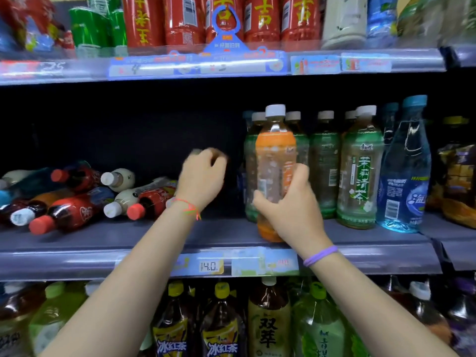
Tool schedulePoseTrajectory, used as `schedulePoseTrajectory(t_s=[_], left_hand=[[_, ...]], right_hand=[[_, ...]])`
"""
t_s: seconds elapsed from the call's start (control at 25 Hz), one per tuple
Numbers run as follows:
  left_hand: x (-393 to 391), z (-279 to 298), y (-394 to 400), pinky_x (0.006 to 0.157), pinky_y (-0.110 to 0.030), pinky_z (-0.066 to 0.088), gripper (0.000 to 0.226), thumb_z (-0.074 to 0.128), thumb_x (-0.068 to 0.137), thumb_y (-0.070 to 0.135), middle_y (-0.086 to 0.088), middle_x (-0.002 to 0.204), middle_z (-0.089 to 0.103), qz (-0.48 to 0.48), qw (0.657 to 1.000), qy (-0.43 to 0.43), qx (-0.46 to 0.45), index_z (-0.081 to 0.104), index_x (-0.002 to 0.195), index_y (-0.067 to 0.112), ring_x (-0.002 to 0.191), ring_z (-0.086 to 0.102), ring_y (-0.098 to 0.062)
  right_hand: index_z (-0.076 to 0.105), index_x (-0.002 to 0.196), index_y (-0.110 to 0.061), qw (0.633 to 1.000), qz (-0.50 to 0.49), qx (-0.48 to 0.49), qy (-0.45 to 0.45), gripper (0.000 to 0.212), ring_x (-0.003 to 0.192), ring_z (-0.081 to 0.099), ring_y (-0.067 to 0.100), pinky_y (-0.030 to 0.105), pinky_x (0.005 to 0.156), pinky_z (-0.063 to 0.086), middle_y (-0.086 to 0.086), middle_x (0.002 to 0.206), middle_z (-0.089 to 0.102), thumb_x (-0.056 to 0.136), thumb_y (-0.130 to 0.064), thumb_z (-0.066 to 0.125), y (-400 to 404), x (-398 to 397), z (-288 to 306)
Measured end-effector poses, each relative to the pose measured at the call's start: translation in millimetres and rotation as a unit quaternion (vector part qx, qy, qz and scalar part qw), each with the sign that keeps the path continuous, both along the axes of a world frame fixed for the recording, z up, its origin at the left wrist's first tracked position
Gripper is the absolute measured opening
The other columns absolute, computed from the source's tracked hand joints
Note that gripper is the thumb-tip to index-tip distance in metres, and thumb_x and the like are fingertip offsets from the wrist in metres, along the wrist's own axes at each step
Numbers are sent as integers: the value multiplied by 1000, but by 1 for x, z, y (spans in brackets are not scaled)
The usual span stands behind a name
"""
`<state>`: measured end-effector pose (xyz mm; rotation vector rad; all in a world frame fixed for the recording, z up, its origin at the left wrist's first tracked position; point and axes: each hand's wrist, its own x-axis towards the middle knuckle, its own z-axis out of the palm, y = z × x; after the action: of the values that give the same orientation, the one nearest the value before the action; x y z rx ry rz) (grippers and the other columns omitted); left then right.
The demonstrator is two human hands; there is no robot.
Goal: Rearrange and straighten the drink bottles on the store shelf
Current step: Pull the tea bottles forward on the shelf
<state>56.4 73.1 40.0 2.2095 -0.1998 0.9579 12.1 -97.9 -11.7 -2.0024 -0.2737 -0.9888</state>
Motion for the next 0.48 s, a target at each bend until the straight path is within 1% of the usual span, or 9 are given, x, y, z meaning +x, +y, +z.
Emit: schedulePoseTrajectory(t_s=[0.04,0.08,0.12,0.16,0.2,0.28,0.36,0.4,0.48], left_hand=[[7,-8,13,97,-42,43,30,52,94,35,-16,122,58,108,989,38,96,63,117,18,118,53,-37],[11,-14,25,99,-44,42,36,54,92,37,-17,128,53,176,964,107,166,58,123,19,122,49,-39],[16,-22,34,101,-46,43,41,56,91,38,-19,132,49,199,938,181,218,53,127,19,123,48,-41],[19,-29,40,102,-46,44,45,57,89,37,-21,135,46,196,916,233,262,50,130,19,124,49,-42],[22,-34,44,102,-46,45,49,59,88,34,-23,135,45,186,901,257,297,47,133,19,124,49,-42],[25,-38,48,99,-43,46,55,59,88,24,-25,131,48,173,887,250,347,42,140,20,122,50,-42],[24,-32,49,95,-40,47,59,56,90,18,-22,128,57,143,884,244,373,38,145,24,118,56,-40],[22,-29,49,94,-37,46,57,55,92,18,-19,129,60,117,882,245,385,39,146,28,117,58,-37],[12,-29,50,95,-33,45,45,52,94,21,-8,132,62,66,882,240,400,53,137,35,119,59,-31]], right_hand=[[35,132,-17,998,-57,-22,-24,75,105,57,28,46,85,52,4,118,53,76,-52,69,-3,3,-3],[29,143,-10,992,-110,-43,-38,85,114,52,32,47,92,49,9,126,48,79,-49,70,-6,8,-6],[22,150,-4,986,-150,-57,-45,94,122,46,35,47,98,45,15,134,43,82,-46,71,-6,11,-8],[16,153,0,981,-177,-64,-55,98,129,41,37,49,103,40,19,141,38,84,-44,71,-6,12,-9],[14,154,3,976,-191,-68,-76,100,134,36,39,51,107,36,23,146,34,86,-43,70,-5,11,-9],[19,152,7,964,-200,-73,-159,91,140,30,41,53,115,30,27,150,30,88,-37,66,-1,9,-11],[35,145,8,941,-190,-87,-264,71,138,34,43,55,114,28,29,146,36,87,-23,62,8,6,-13],[43,139,6,933,-177,-98,-299,60,135,38,43,56,112,30,28,142,40,86,-17,61,12,5,-12],[57,125,-1,931,-139,-132,-310,44,126,47,40,53,108,34,23,131,50,82,-11,61,23,2,-8]])
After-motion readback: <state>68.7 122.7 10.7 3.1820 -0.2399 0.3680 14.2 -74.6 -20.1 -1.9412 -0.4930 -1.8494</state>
